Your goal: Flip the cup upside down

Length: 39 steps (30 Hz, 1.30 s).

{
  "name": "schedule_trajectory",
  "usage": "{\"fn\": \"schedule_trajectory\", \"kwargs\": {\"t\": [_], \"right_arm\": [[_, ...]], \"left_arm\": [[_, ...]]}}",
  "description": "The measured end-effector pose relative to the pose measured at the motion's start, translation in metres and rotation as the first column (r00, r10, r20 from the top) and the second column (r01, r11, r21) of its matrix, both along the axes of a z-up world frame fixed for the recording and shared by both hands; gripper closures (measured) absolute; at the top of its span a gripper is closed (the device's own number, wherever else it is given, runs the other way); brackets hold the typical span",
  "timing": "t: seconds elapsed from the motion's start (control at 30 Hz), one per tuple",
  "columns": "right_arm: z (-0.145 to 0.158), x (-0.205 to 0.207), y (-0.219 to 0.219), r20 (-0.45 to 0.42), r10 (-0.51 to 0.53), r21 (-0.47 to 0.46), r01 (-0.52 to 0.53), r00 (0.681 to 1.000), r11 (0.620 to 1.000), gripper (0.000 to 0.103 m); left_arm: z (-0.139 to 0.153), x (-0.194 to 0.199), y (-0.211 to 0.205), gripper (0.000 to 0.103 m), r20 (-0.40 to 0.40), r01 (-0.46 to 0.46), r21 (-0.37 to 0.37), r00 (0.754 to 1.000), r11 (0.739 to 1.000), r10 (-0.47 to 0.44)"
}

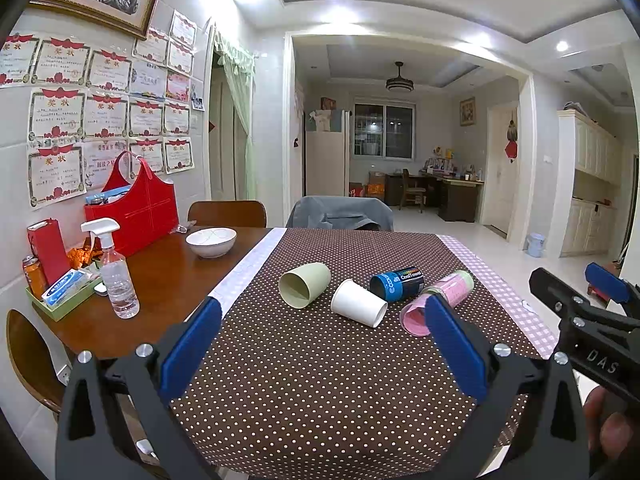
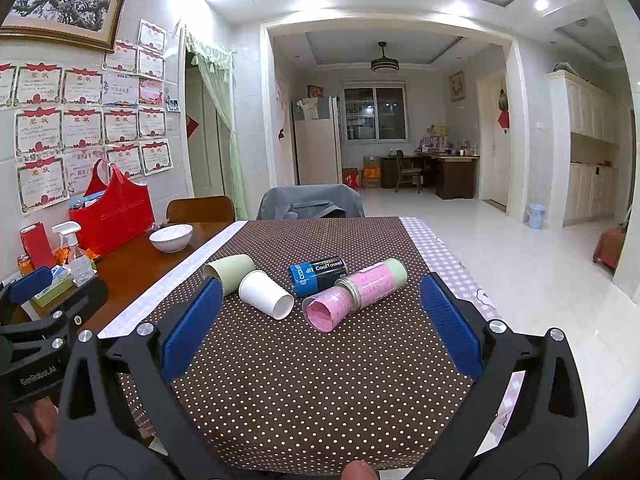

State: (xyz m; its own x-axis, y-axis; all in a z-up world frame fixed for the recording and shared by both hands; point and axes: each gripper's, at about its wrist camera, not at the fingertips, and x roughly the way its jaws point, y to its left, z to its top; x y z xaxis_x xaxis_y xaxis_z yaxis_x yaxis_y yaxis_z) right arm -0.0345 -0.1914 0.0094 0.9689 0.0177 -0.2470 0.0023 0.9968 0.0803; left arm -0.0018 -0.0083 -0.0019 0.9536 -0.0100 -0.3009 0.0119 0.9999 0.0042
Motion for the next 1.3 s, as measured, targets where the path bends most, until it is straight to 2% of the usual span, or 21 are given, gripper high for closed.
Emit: {"fn": "schedule_trajectory", "kwargs": {"t": [1.3], "right_arm": [[-0.0049,0.0017,0.0002,-0.002,0.004,0.003,-0.004,1.000,1.000,0.006]], "left_arm": [[0.0008,-0.0009,-0.0001,0.004,0.001,-0.001,-0.001,1.000,1.000,0.001]]}}
